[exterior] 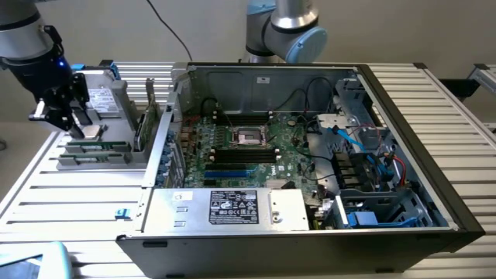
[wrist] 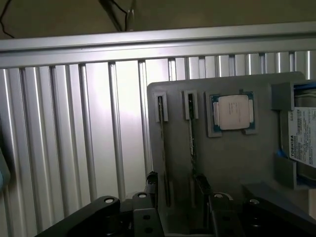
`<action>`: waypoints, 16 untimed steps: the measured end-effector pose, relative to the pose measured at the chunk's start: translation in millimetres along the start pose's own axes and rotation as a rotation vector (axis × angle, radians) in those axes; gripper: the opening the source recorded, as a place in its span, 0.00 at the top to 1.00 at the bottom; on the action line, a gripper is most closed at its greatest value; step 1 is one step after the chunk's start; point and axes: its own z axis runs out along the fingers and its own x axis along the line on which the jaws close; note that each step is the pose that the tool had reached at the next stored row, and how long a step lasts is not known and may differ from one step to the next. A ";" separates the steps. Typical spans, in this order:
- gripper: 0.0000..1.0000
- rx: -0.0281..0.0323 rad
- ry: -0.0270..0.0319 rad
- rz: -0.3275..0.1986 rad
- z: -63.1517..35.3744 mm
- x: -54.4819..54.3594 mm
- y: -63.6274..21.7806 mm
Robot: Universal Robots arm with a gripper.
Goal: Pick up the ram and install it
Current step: 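Pick up the ram and move it above insertion slot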
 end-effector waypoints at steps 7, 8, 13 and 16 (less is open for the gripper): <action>0.57 0.0001 0.0013 0.000 12.9 0.2 -0.3; 0.57 0.0001 0.0013 0.000 14.5 0.2 -0.4; 0.57 0.0001 0.0014 0.000 23.7 0.3 -3.3; 0.57 0.0002 0.0013 0.000 29.2 2.0 -4.0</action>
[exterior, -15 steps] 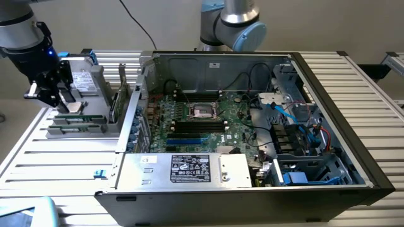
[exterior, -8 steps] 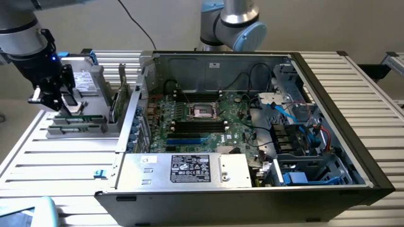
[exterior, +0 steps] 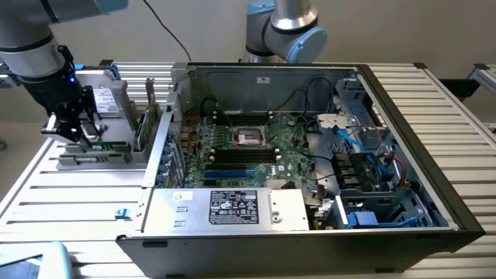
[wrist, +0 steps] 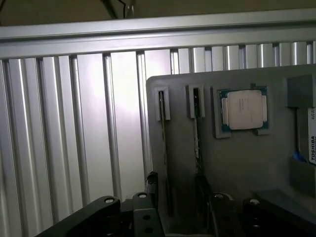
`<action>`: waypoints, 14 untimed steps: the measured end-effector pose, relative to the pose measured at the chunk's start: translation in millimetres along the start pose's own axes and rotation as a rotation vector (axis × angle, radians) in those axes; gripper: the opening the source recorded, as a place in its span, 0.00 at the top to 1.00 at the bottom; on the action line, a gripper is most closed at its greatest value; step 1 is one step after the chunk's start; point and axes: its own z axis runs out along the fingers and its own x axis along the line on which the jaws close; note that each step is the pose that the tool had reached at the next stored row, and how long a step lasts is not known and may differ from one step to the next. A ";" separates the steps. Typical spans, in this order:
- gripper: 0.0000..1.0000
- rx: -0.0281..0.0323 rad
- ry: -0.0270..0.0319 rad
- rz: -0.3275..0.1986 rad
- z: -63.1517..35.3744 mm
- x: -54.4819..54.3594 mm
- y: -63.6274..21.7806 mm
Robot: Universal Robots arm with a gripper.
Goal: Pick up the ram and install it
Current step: 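Pick up the ram and move it above insertion slot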
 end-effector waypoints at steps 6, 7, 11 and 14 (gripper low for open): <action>0.57 -0.0002 -0.0012 0.000 10.9 4.1 -2.2; 0.57 -0.0002 -0.0017 0.000 12.6 4.3 -2.7; 0.57 -0.0004 -0.0039 0.000 20.0 4.8 -3.7; 0.57 -0.0006 -0.0043 0.000 25.4 5.2 -4.0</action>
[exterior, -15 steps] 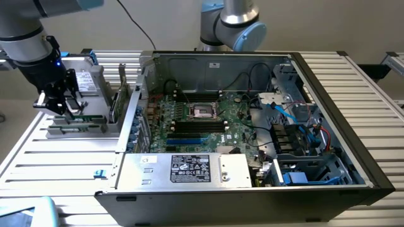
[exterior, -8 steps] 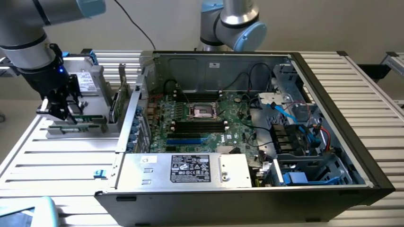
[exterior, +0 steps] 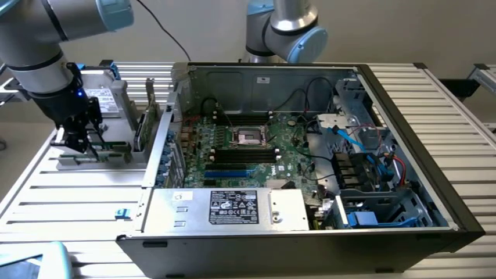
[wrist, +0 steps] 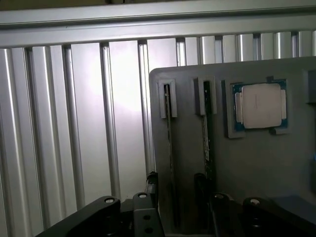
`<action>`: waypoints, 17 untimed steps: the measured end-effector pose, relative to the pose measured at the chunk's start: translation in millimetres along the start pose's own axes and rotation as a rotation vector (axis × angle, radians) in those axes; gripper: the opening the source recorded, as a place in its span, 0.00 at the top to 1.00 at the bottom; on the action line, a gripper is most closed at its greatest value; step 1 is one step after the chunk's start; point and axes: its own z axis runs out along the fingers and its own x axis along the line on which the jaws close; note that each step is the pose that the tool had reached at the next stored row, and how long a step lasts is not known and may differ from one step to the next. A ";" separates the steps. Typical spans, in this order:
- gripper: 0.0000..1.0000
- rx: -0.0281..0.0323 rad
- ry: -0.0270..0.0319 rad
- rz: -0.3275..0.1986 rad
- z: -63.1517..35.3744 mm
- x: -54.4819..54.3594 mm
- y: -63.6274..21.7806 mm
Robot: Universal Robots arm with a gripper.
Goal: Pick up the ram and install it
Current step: 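Pick up the ram and move it above insertion slot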
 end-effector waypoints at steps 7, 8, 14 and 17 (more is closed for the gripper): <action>0.57 -0.0012 0.0000 0.000 12.7 0.4 -0.5; 0.57 -0.0014 0.0000 0.000 14.5 0.5 -0.5; 0.57 -0.0023 0.0002 0.000 19.7 0.6 -0.5; 0.57 -0.0021 0.0001 0.000 19.8 0.6 -0.5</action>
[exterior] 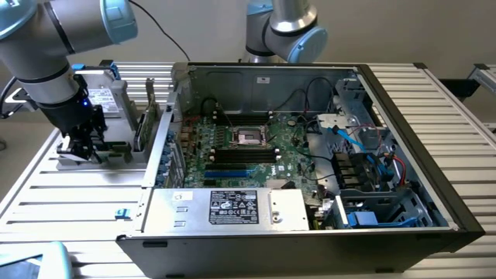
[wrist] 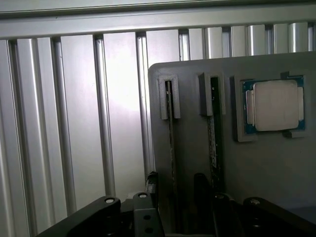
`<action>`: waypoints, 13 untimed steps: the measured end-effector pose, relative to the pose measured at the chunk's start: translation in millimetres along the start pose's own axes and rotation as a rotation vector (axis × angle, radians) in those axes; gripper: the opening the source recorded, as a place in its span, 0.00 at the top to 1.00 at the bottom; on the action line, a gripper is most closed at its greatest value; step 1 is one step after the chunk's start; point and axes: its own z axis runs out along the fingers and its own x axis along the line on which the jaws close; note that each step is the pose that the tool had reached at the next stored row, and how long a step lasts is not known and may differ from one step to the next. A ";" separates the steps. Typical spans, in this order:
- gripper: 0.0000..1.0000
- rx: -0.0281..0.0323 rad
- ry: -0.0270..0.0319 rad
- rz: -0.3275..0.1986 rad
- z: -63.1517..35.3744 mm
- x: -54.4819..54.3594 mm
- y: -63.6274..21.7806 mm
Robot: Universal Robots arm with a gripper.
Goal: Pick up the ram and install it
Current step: 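Pick up the ram and move it above insertion slot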
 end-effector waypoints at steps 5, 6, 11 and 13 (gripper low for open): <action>0.57 0.0000 0.0000 0.000 0.0 0.0 0.0; 0.57 0.0000 0.0000 0.000 0.0 0.0 0.0; 0.72 0.0000 0.0000 0.000 0.0 0.0 0.0; 0.78 -0.0001 0.0002 0.000 0.0 0.1 0.0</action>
